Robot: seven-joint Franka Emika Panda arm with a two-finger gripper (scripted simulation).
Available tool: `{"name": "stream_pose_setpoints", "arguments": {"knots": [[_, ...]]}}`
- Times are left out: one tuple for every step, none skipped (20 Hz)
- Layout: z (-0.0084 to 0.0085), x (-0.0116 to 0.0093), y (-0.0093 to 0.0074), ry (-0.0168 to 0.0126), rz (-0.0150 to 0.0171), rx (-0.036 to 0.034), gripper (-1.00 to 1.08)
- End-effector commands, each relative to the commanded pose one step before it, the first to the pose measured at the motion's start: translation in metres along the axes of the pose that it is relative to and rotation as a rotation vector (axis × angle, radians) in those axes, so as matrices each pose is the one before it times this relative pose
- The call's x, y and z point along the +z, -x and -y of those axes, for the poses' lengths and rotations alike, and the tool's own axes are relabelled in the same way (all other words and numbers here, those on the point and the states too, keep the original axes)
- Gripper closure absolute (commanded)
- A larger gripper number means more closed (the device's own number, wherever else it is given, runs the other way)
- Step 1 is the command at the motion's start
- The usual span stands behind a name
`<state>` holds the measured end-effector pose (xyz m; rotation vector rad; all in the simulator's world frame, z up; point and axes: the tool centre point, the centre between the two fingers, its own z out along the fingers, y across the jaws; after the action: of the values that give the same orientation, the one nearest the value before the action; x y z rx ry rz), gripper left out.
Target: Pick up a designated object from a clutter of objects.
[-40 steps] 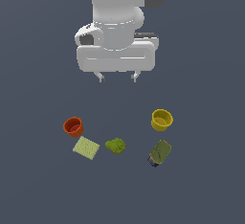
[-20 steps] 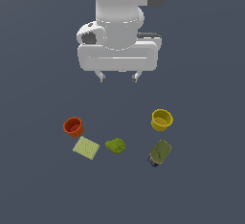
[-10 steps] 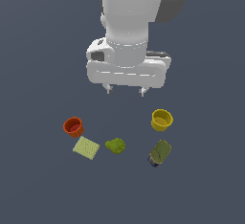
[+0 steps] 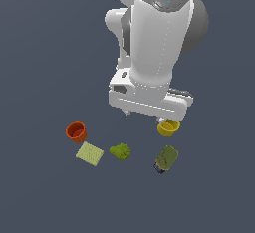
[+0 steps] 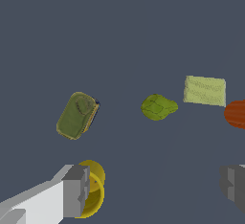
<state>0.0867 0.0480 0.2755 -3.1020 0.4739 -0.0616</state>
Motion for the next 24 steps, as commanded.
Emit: {"name": "stream_pose_setpoints", "arguments": {"knots": [[0.01332, 0.01576, -0.00553, 0.00141, 0.00354, 0.04901, -0.92], [0.00534, 0.0064, -0.00168, 0.00059, 0.00151, 0.01908, -0.92], [0.00536, 0.00649, -0.00146, 0.0006, 0.00151, 0.01909, -0.92], [0.00538, 0.00658, -0.00124, 0.00061, 0.00151, 0.01911, -0.92], [0.00538, 0.00666, -0.00102, 0.00063, 0.0015, 0.01912, -0.92], [0.00539, 0.00675, -0.00079, 0.00064, 0.0015, 0.0191, -0.92], [0.00537, 0.00683, -0.00057, 0.00065, 0.0015, 0.01913, -0.92], [0.00534, 0.00691, -0.00035, 0.00067, 0.0015, 0.01915, -0.92], [0.00532, 0.00699, -0.00012, 0.00069, 0.0015, 0.01915, -0.92], [0.00528, 0.00707, 0.0001, 0.00071, 0.0015, 0.01916, -0.92], [0.00522, 0.00715, 0.00031, 0.00072, 0.0015, 0.01919, -0.92], [0.00517, 0.00722, 0.00053, 0.00074, 0.0015, 0.01919, -0.92], [0.00502, 0.0072, 0.00073, 0.00075, 0.00148, 0.01896, -0.92], [0.00471, 0.00692, 0.00089, 0.00074, 0.00141, 0.01804, -0.92], [0.00438, 0.0066, 0.00101, 0.00071, 0.00133, 0.01709, -0.92], [0.00407, 0.00627, 0.00111, 0.00069, 0.00125, 0.01612, -0.92], [0.00376, 0.00594, 0.00117, 0.00066, 0.00118, 0.01515, -0.92], [0.00345, 0.00559, 0.0012, 0.00063, 0.0011, 0.0142, -0.92], [0.00315, 0.00524, 0.00121, 0.0006, 0.00102, 0.01323, -0.92], [0.00287, 0.00488, 0.00121, 0.00057, 0.00094, 0.01225, -0.92], [0.00259, 0.00451, 0.00118, 0.00053, 0.00087, 0.01128, -0.92], [0.00232, 0.00414, 0.00113, 0.00049, 0.00079, 0.01032, -0.92], [0.00207, 0.00376, 0.00107, 0.00045, 0.00071, 0.00933, -0.92], [0.00183, 0.00337, 0.001, 0.00041, 0.00064, 0.00834, -0.92]]}}
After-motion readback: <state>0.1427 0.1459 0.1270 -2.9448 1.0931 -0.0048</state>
